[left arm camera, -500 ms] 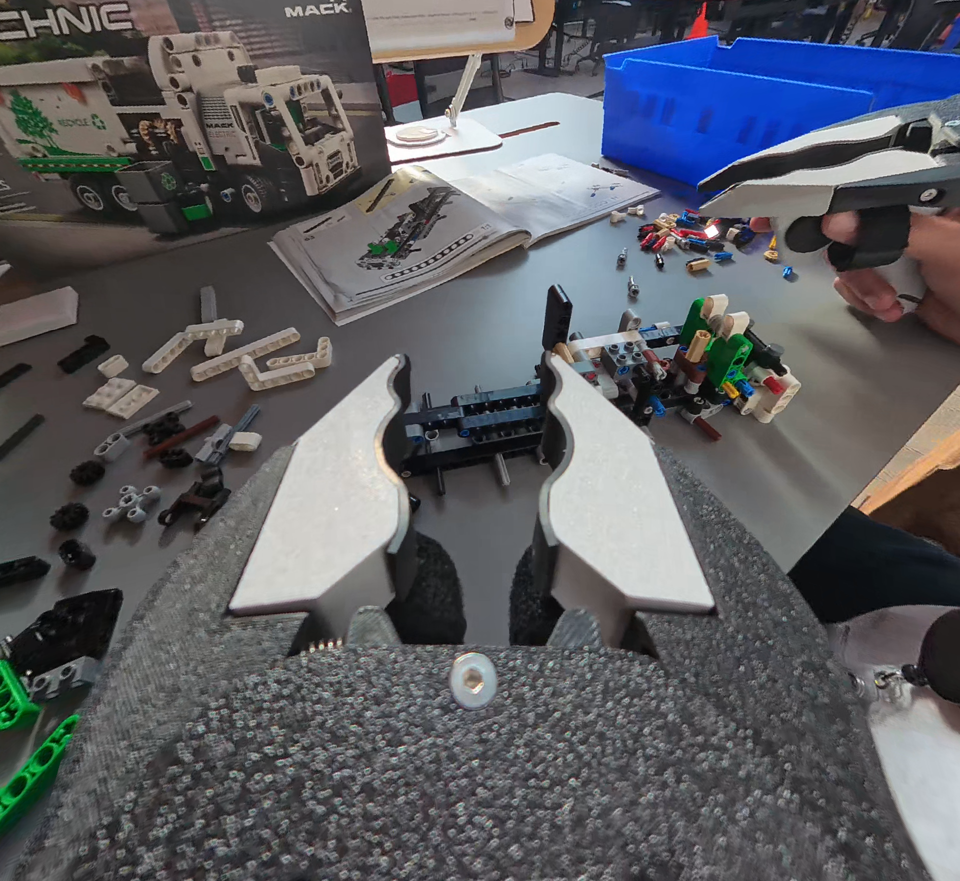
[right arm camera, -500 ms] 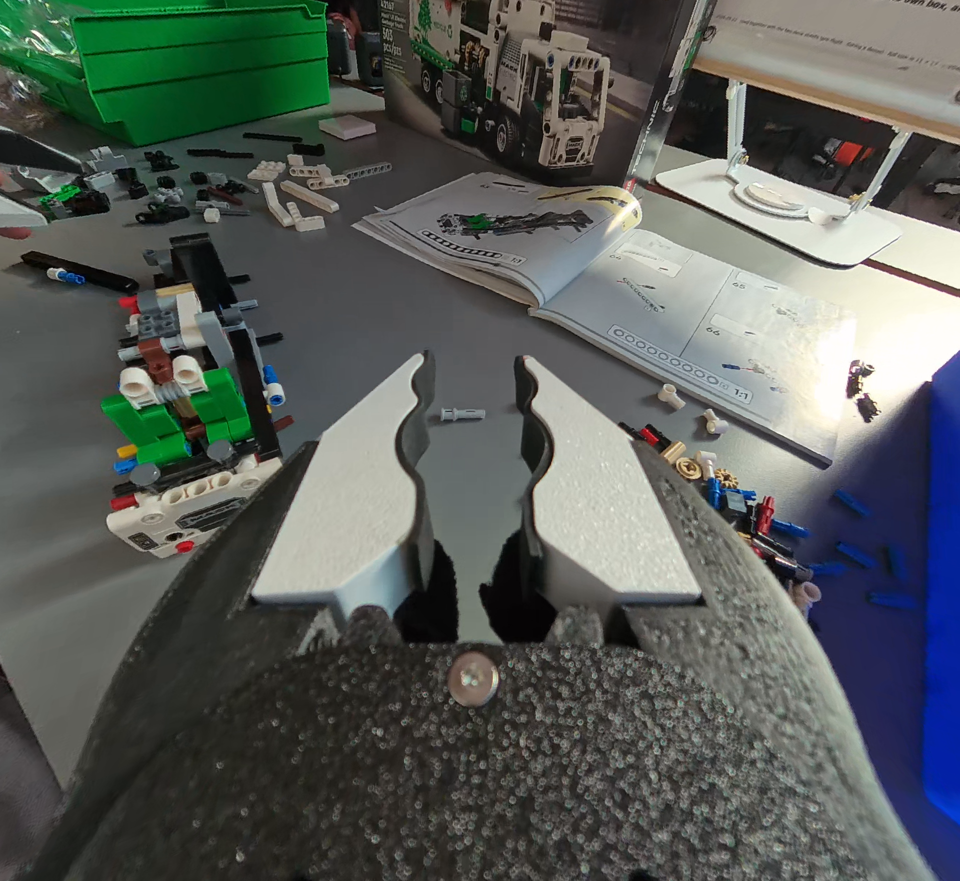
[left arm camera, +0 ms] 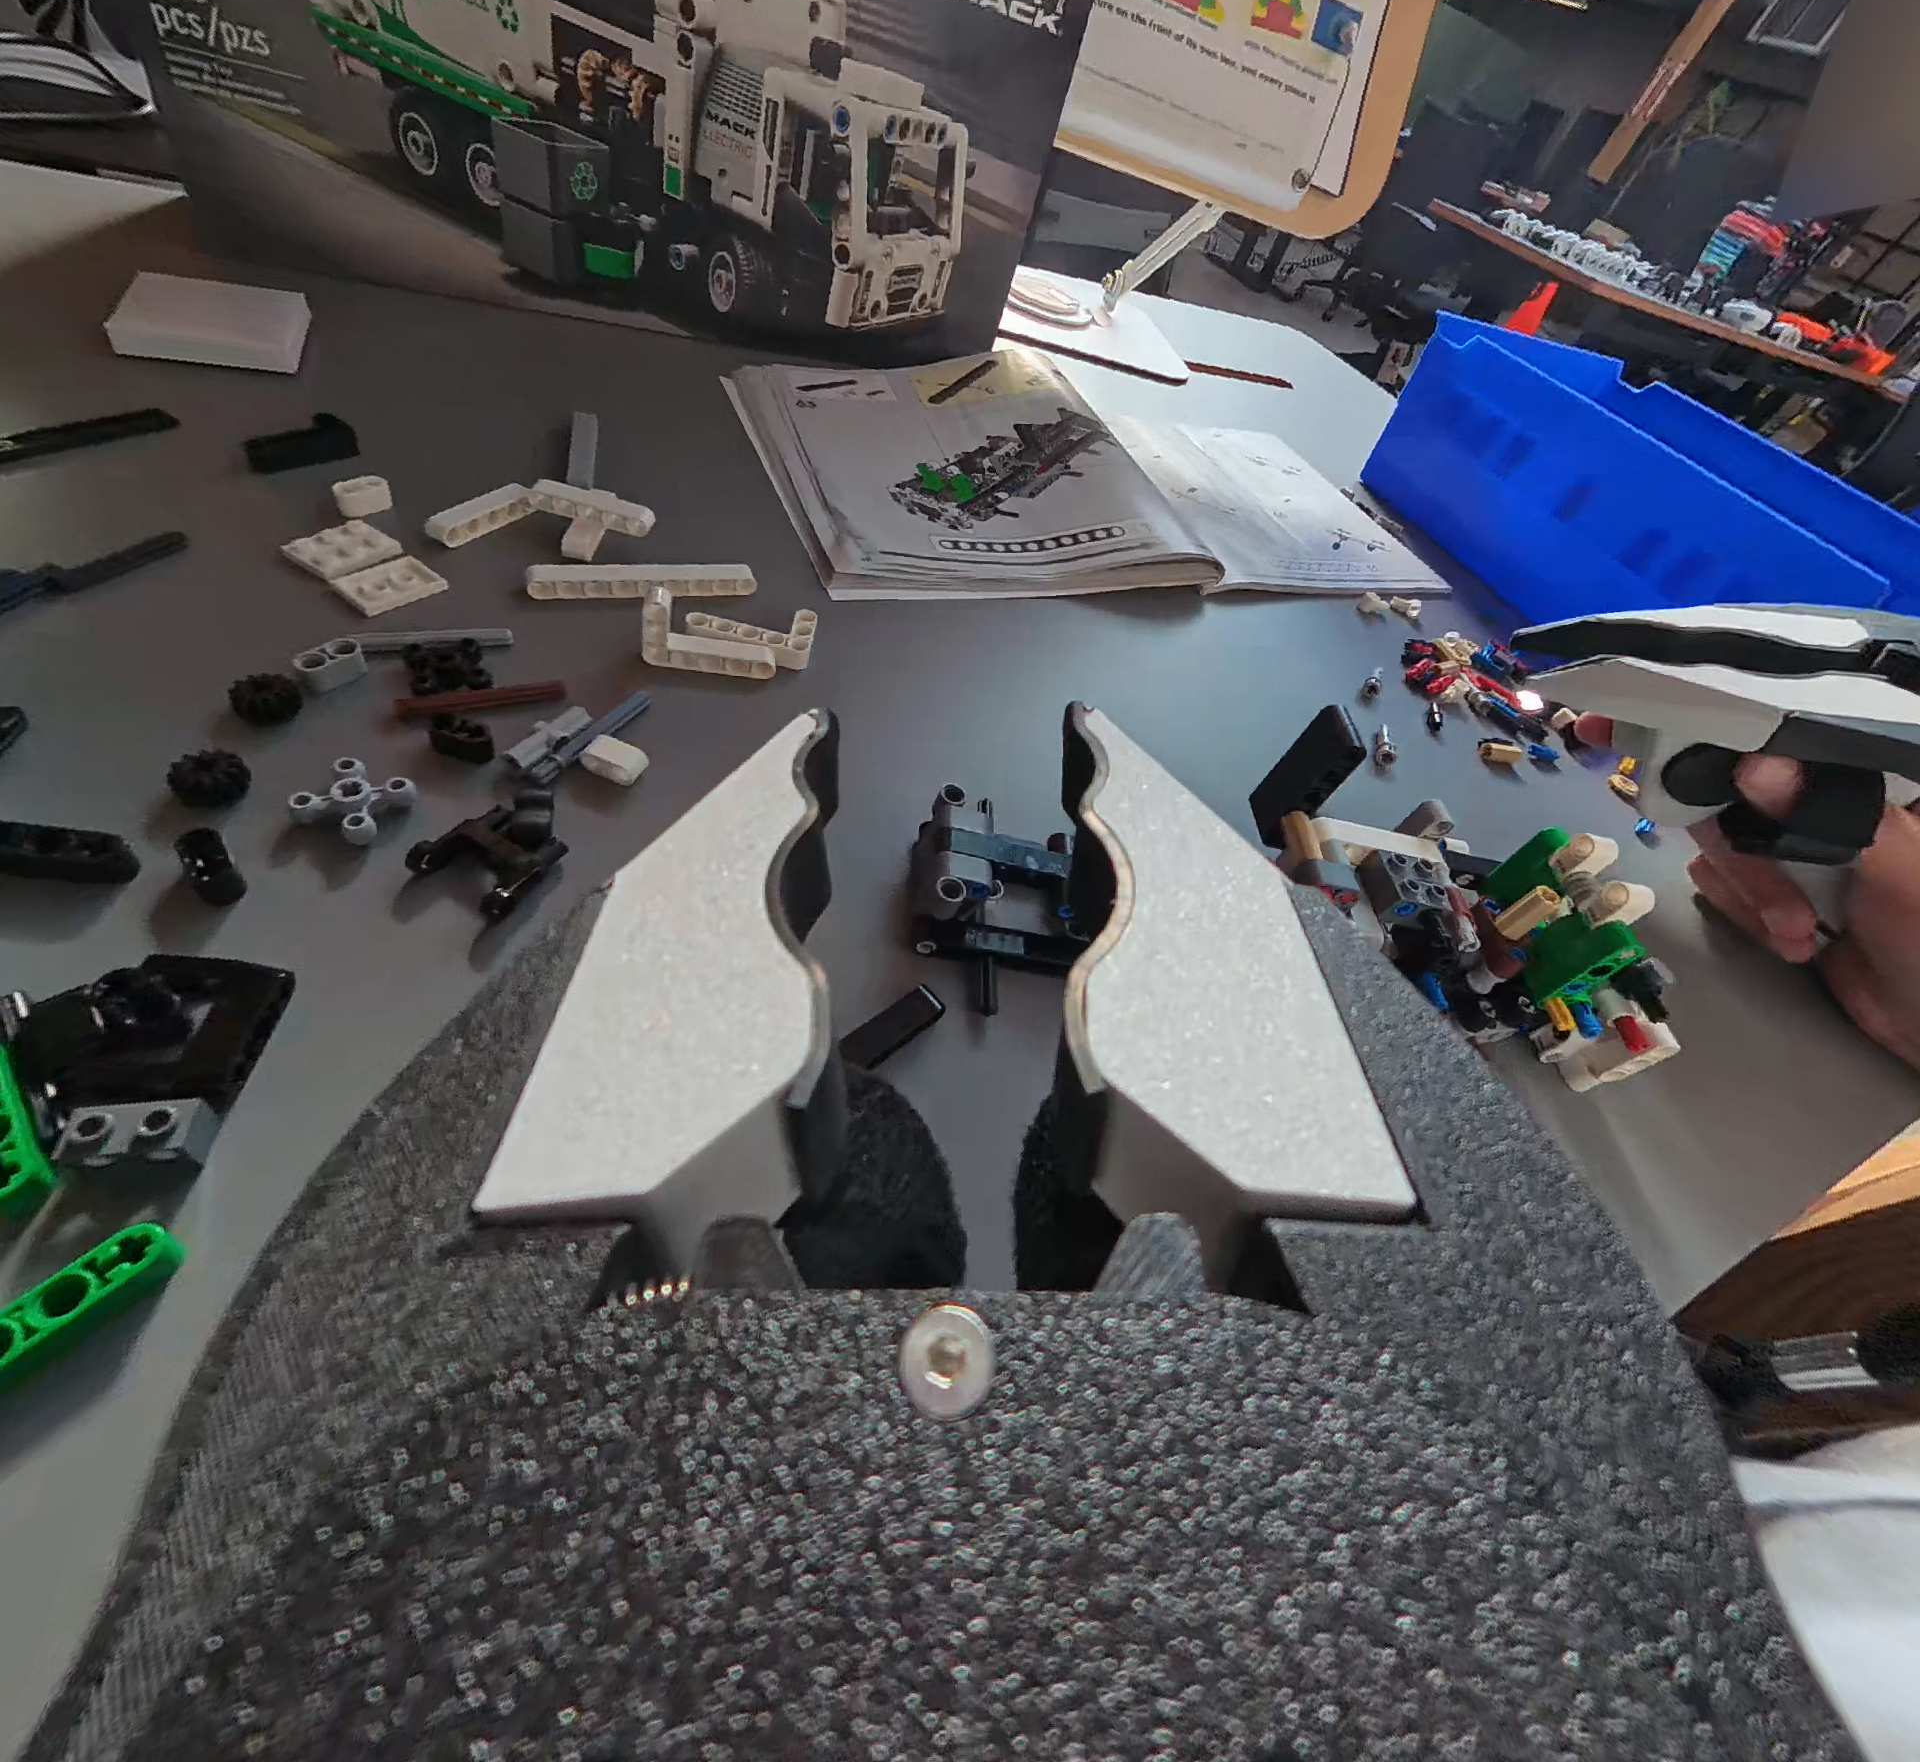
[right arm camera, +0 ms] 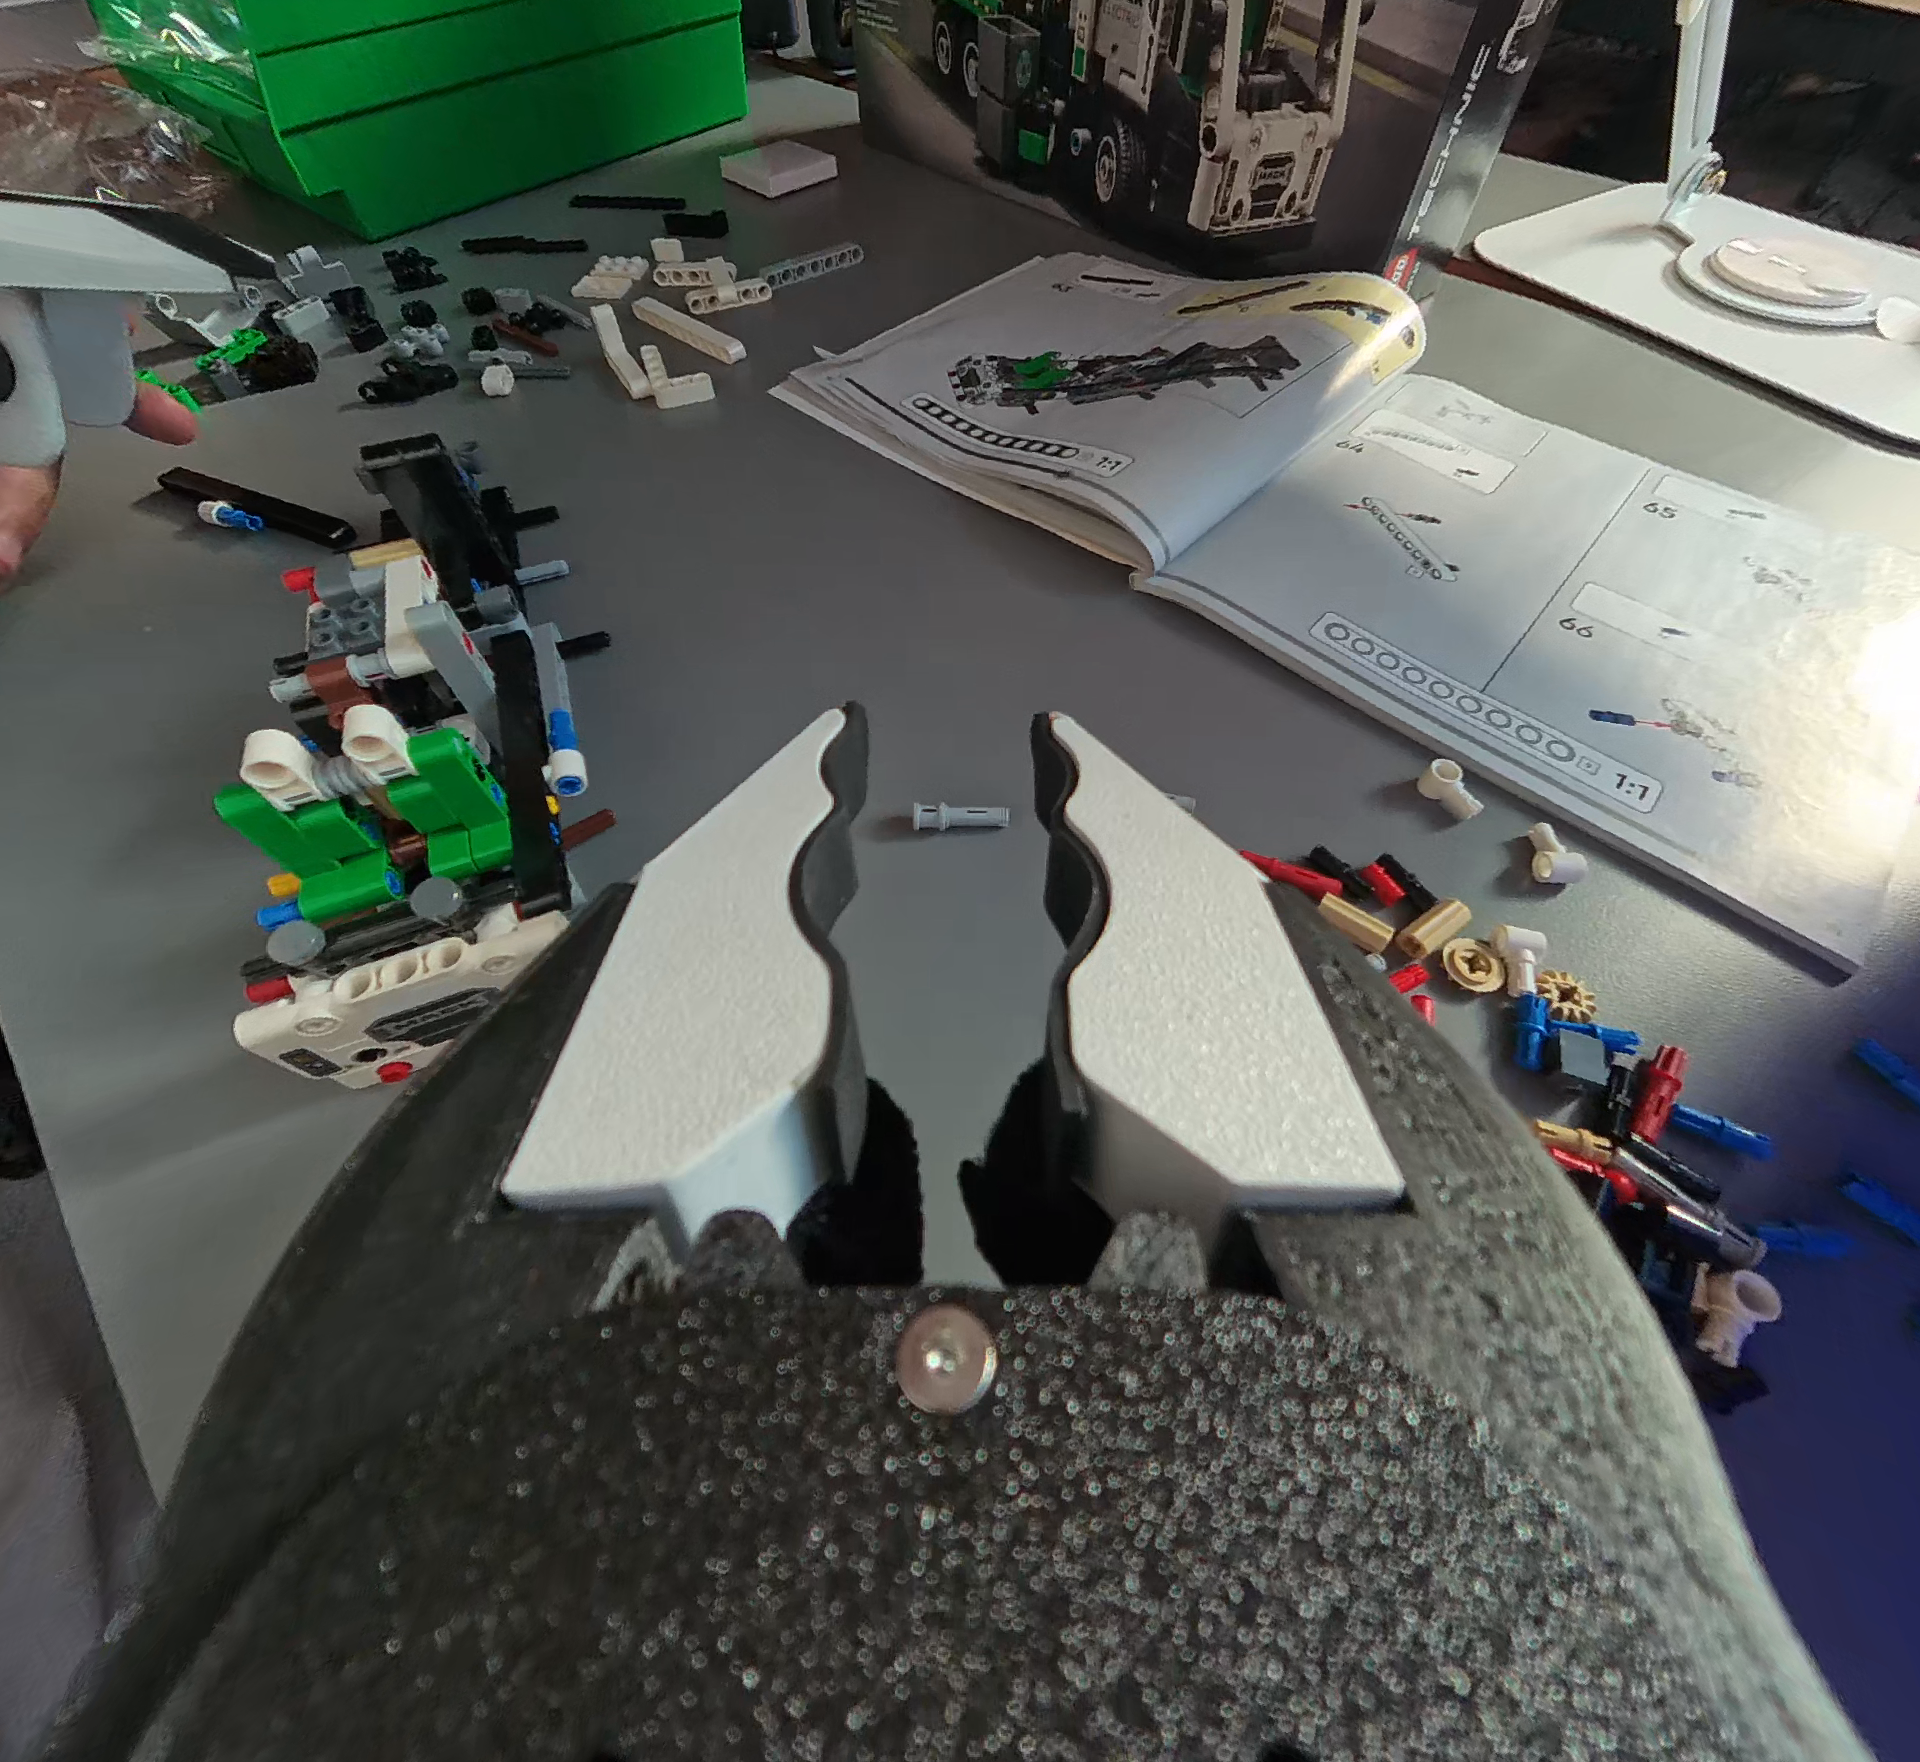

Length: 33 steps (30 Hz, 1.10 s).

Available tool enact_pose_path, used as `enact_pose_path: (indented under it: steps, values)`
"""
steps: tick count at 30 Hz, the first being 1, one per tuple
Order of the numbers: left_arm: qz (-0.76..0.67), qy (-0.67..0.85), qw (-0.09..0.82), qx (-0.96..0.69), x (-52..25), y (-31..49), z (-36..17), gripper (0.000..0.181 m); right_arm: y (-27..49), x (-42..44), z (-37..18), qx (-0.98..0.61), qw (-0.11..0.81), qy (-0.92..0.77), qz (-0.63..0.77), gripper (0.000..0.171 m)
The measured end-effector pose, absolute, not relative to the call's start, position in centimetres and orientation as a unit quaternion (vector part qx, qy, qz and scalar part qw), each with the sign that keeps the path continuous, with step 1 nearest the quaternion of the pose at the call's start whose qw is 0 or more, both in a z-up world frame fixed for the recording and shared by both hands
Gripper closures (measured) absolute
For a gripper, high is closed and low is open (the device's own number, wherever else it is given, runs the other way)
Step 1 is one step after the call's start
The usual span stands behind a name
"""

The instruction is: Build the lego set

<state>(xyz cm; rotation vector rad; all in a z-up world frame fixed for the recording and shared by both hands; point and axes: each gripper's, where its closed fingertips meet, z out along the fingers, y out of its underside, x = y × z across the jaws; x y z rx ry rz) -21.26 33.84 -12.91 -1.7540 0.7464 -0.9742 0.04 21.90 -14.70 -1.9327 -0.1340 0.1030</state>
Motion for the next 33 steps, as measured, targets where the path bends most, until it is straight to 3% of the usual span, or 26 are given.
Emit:
enact_pose_path:
  steps: [1,11,33]
  values:
    - [-0.414,0.306,0.474,-0.714,-21.2,33.7,-12.8,0.147,21.9,0.0,-14.7,-0.821,0.566,-0.059,0.043,0.141]
    - [-0.406,0.287,0.522,-0.693,-22.0,33.8,-11.6,0.143,22.2,-0.7,-16.1,-0.843,0.529,-0.088,0.023,0.143]
    - [-0.374,0.286,0.527,-0.707,-22.0,34.3,-12.0,0.147,22.2,-1.0,-16.3,-0.847,0.523,-0.088,0.045,0.143]
